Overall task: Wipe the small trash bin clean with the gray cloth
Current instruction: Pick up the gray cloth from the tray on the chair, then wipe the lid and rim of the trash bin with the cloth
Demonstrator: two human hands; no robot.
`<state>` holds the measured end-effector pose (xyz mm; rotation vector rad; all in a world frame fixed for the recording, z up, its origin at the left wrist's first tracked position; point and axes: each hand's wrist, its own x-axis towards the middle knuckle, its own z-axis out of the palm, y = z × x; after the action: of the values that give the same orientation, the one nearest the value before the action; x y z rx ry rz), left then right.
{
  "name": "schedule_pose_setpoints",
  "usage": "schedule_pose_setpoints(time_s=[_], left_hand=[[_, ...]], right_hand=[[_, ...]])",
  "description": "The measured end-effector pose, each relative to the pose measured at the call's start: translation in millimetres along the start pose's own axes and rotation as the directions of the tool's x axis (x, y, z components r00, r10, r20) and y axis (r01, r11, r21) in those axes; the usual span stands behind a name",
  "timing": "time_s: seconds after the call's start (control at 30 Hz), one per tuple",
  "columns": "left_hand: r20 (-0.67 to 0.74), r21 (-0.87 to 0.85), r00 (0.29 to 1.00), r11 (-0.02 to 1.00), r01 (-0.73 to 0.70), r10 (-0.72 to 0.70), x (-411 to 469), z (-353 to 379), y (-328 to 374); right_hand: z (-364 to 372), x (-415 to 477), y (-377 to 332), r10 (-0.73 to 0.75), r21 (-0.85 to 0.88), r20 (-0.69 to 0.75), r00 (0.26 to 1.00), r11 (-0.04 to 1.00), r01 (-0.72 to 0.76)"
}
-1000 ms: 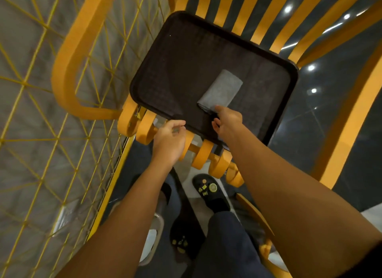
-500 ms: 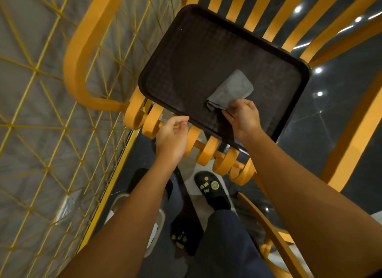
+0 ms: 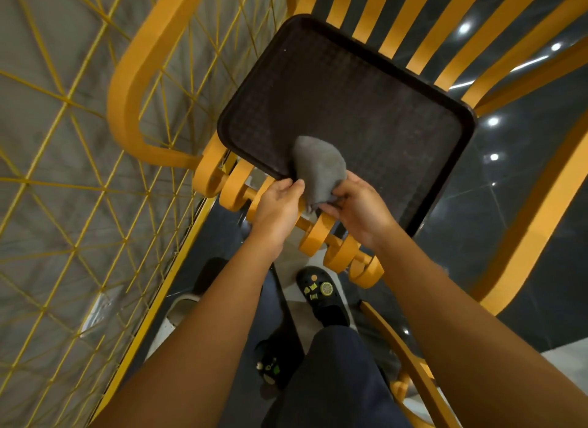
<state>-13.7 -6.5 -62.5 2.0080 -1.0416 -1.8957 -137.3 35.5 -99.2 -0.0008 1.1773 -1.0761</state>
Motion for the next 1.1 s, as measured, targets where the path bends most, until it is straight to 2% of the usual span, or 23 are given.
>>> schedule_pose_setpoints(time_s=[0.13, 0.2, 0.33, 0.43, 0.53, 0.67, 0.8, 0.93, 1.03, 1.1], left_hand=[[0.146, -0.284, 0.978, 0.94, 0.187, -0.15, -14, -6, 13], [0.19, -0.285, 0.972, 0.939, 0.192, -0.141, -23, -14, 12], [0.082, -0.285, 0.995, 0.956, 0.069, -0.047, -40, -40, -12], [-0.029, -0.255, 0.999, 0.967, -0.026, 0.019, -59, -65, -30], [-0.169, -0.205, 0.984, 0.975, -0.089, 0.055, -76, -93, -51], [-0.252, -0.163, 0.966, 0.981, -0.102, 0.059, -98, -129, -89], [-0.278, -0.307, 0.961, 0.948, -0.083, -0.006, -124, -162, -125], [-0.202, -0.586, 0.974, 0.809, -0.038, -0.1, -142, -192, -166], [-0.228, -0.619, 0.969, 0.782, -0.07, -0.093, -147, -213, -200], [-0.26, -0.654, 0.96, 0.75, -0.099, -0.099, -149, -223, -223]], right_hand=[[5, -18, 11, 0.053, -0.108, 0.163, 0.985, 0.993, -0.035], [8, -26, 19, 0.104, -0.153, 0.203, 0.974, 0.985, -0.074], [18, -42, 38, 0.2, -0.254, 0.289, 0.936, 0.959, -0.126], [33, -56, 49, 0.246, -0.373, 0.279, 0.928, 0.918, -0.131], [55, -67, 60, 0.207, -0.5, 0.267, 0.941, 0.865, -0.048], [94, -75, 92, 0.228, -0.594, 0.361, 0.904, 0.804, 0.035], [129, -84, 136, 0.188, -0.532, 0.421, 0.887, 0.843, 0.073], [154, -96, 177, 0.246, -0.536, 0.517, 0.82, 0.84, 0.086], [167, -99, 207, 0.323, -0.561, 0.527, 0.786, 0.827, 0.036], [173, -97, 224, 0.335, -0.617, 0.509, 0.793, 0.784, 0.065]])
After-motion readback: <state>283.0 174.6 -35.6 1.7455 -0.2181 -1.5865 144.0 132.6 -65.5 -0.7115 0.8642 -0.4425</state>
